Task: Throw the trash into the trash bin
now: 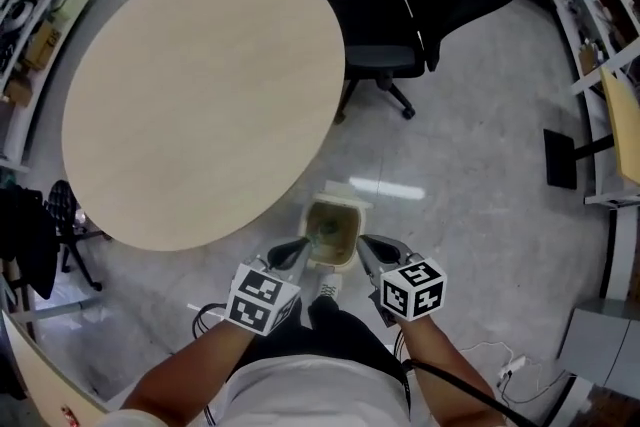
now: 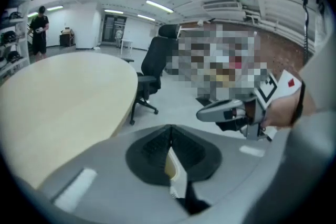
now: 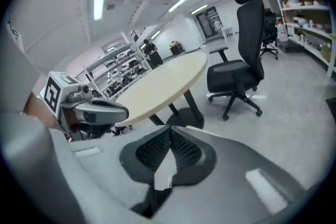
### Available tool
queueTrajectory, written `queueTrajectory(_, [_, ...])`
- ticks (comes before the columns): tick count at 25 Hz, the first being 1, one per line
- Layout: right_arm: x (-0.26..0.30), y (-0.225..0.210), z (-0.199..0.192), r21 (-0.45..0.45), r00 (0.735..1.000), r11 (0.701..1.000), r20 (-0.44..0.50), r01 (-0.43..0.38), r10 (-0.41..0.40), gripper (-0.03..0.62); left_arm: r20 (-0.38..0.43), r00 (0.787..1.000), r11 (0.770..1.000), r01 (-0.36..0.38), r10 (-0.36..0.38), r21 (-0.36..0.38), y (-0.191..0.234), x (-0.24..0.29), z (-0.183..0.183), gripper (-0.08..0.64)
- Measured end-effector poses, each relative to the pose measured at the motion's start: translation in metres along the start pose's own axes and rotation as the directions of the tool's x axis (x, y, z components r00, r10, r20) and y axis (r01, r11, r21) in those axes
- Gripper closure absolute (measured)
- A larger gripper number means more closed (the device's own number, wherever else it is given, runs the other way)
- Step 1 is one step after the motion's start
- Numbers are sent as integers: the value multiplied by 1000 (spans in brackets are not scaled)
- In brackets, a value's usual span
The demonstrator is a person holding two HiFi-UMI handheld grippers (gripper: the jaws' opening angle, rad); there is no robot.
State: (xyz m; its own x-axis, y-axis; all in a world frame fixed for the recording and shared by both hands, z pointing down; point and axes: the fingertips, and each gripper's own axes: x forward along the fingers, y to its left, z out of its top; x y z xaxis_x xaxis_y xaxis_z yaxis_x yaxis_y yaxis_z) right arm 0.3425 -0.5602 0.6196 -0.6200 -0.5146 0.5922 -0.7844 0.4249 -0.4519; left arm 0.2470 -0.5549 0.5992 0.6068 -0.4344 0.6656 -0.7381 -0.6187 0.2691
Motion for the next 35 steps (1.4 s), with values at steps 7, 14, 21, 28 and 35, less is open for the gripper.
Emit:
queueTrajectory(7, [-72, 39, 80, -99, 984, 995, 180, 7, 11, 589, 203, 979, 1000, -10, 9, 6, -16, -56, 76, 552])
queueTrajectory(14, [-114, 70, 122, -186, 951, 982, 304, 8, 50, 589, 318, 948, 997, -25, 2, 68, -39, -73, 118, 552])
queueTrajectory(21, [-147, 83, 138, -224, 924, 974, 377, 28, 60, 590, 406, 913, 993, -76, 33, 92, -47, -112, 140, 552])
queueTrajectory(28, [-151, 102, 136, -235, 915, 971, 399, 34, 65, 590, 434, 899, 991, -107, 59, 85, -37, -142, 138, 552])
queueTrajectory(35, [-152, 134, 141, -240, 900, 968, 434, 67, 46, 590, 468, 884, 992, -64, 8, 104, -36, -176, 136, 552])
